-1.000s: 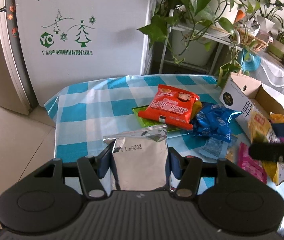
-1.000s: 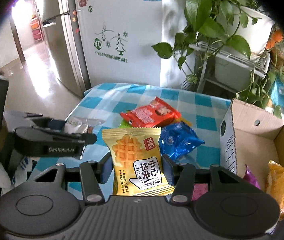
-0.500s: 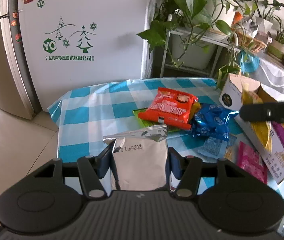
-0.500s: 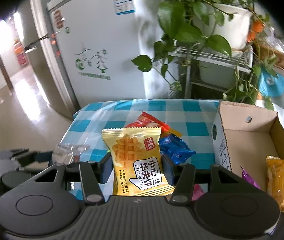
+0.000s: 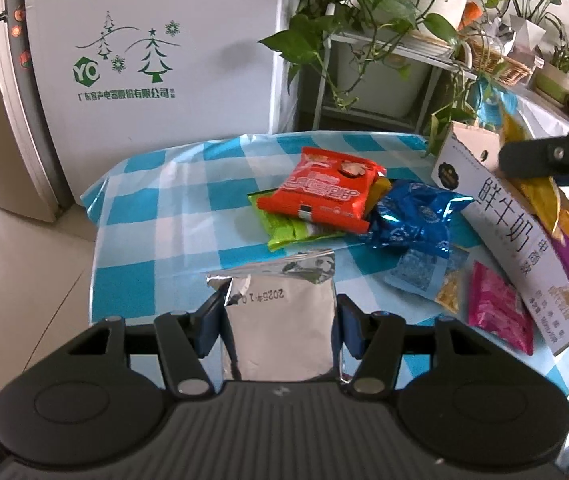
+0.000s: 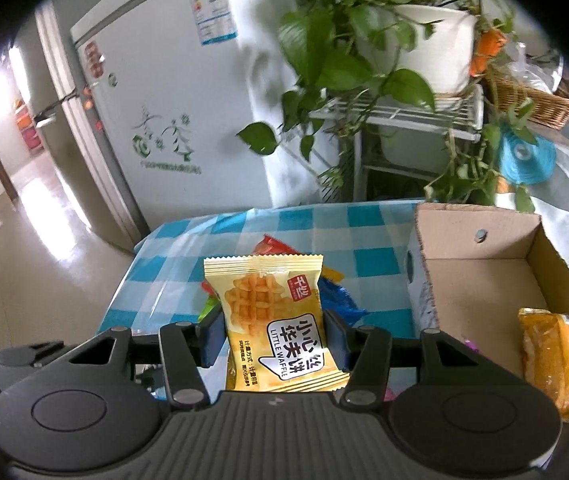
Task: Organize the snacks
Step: 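Lift both packets and carry them toward the cardboard box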
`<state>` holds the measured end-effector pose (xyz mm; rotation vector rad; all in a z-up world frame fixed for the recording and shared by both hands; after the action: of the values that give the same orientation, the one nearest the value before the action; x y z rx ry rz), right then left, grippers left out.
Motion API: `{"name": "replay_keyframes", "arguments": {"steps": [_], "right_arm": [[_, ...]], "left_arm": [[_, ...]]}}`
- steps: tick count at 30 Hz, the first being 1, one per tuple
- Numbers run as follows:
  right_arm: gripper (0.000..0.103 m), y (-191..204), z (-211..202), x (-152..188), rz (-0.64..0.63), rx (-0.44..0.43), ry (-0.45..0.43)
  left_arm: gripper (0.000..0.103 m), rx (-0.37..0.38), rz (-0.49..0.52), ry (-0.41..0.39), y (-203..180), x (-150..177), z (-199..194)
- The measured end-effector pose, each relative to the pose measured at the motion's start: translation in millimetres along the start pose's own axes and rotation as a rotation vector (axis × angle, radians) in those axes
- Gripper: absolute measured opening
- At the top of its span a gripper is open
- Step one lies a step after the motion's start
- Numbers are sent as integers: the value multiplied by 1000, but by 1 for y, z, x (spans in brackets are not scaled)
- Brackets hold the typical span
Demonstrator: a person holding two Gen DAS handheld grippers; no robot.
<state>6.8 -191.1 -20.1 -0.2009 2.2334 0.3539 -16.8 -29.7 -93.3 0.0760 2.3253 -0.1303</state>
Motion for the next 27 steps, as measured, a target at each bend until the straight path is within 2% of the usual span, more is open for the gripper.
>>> {"name": "replay_keyframes", "arguments": {"steps": [10, 20, 27], "right_arm": [[59, -52, -31, -23, 123, 45, -99], [59, -127, -58, -40, 286, 123, -188], [59, -159, -61, -41, 369, 160, -205]], "left_arm": [[58, 58, -1, -31, -34, -23, -9], [58, 169, 38, -78, -102, -60, -10], [58, 261, 68, -88, -157, -78, -8]]}}
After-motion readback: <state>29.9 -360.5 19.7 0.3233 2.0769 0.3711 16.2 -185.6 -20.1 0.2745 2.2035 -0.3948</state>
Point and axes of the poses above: each gripper's, at about its wrist camera, not at the fingertips, and z roughly the way its jaws point, y to its left, x to its underside, the point moved 10 cm from there along z, roughly the way its jaws point, and after that the axes turned 4 degrees about -y, right-handed, at the moved point
